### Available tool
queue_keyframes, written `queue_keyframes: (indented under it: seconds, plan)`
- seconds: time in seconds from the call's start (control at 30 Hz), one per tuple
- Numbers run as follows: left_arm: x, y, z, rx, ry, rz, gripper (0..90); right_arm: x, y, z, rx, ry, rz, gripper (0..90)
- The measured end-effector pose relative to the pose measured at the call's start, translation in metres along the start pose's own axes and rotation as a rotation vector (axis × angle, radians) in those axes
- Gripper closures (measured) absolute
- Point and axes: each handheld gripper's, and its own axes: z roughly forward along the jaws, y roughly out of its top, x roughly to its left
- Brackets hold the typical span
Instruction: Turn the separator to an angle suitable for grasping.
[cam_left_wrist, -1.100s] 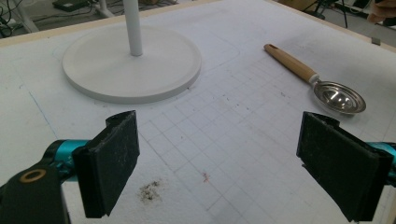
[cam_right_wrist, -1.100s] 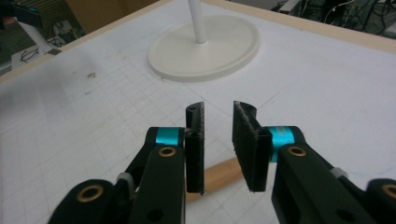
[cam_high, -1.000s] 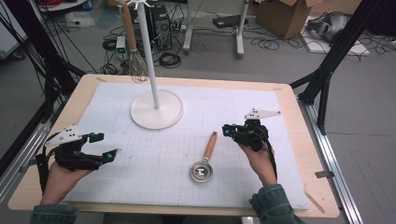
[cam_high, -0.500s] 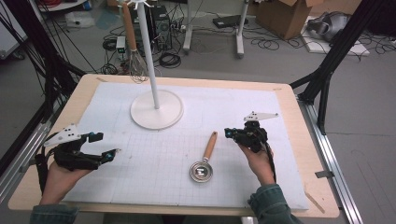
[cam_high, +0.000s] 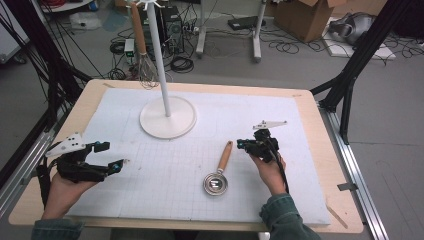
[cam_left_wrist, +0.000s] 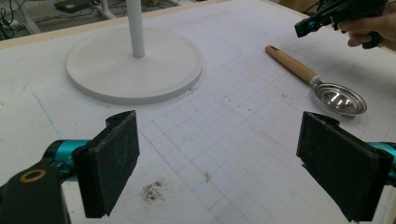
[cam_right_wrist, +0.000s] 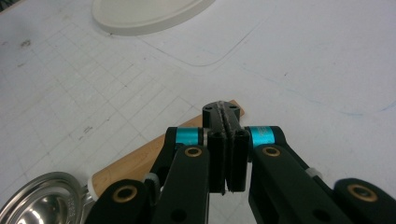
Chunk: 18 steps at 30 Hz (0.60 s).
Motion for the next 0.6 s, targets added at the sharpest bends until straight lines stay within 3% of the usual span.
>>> queue_keyframes:
  seconds: [0.3, 0.6]
  plan:
    - [0.001, 0.000, -0.001, -0.001, 0.001, 0.001, 13.6, 0.001, 0.000, 0.015, 0.050, -0.017, 0.001, 89.7]
    - [0.000, 0.000, -0.001, -0.001, 0.000, 0.004, 13.7, -0.001, -0.002, 0.028, 0.075, -0.031, 0.034, 89.7]
